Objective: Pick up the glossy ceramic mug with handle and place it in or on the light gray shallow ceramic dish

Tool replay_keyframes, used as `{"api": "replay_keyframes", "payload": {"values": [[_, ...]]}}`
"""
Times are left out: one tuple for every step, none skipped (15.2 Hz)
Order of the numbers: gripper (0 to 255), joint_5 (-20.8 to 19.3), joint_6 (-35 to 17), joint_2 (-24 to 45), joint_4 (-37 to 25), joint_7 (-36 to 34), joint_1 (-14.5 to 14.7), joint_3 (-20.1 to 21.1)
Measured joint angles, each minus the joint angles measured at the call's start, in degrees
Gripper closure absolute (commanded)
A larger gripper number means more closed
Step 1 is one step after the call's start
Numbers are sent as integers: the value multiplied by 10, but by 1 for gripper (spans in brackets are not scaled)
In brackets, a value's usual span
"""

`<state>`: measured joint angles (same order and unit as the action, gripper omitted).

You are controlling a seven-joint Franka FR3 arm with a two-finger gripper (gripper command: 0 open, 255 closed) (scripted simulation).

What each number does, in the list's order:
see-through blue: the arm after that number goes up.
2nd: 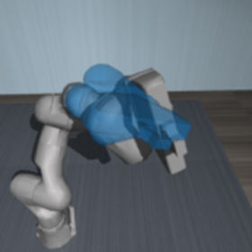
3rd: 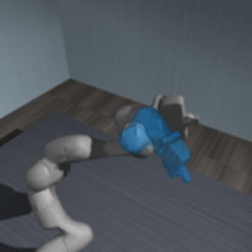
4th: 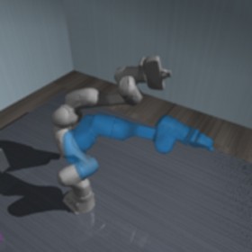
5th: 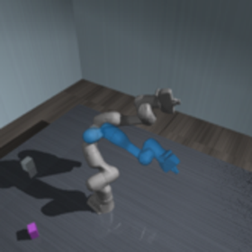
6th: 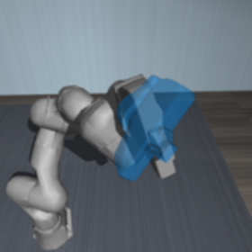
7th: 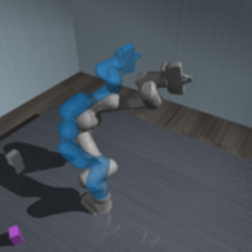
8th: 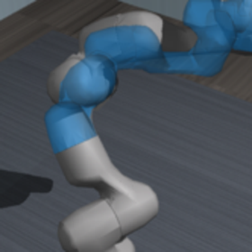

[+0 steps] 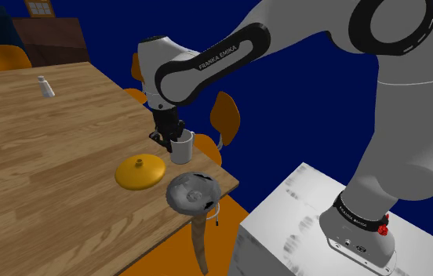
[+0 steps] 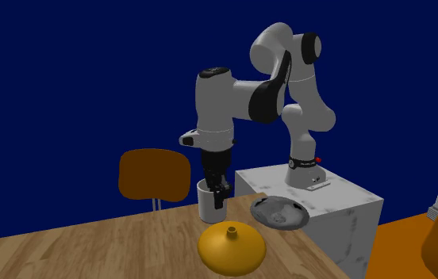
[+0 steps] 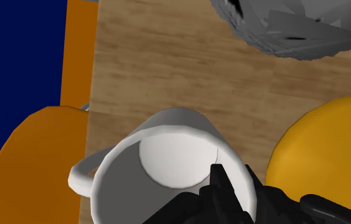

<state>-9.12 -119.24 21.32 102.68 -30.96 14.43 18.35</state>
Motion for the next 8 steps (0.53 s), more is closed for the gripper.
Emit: {"api": "replay_keyframes", "payload": {"values": [[255, 0, 0, 0, 0, 0, 0, 0], [255, 0, 0, 0, 0, 0, 0, 0], [255, 0, 0, 0, 0, 0, 0, 0], [255, 0, 0, 0, 0, 0, 0, 0], [255, 0, 0, 0, 0, 0, 0, 0], [255, 1, 4, -1, -3, 1, 0, 0], [255, 2, 9, -4, -5, 1, 0, 1], [255, 3, 15, -6, -9, 3, -1, 1]]}}
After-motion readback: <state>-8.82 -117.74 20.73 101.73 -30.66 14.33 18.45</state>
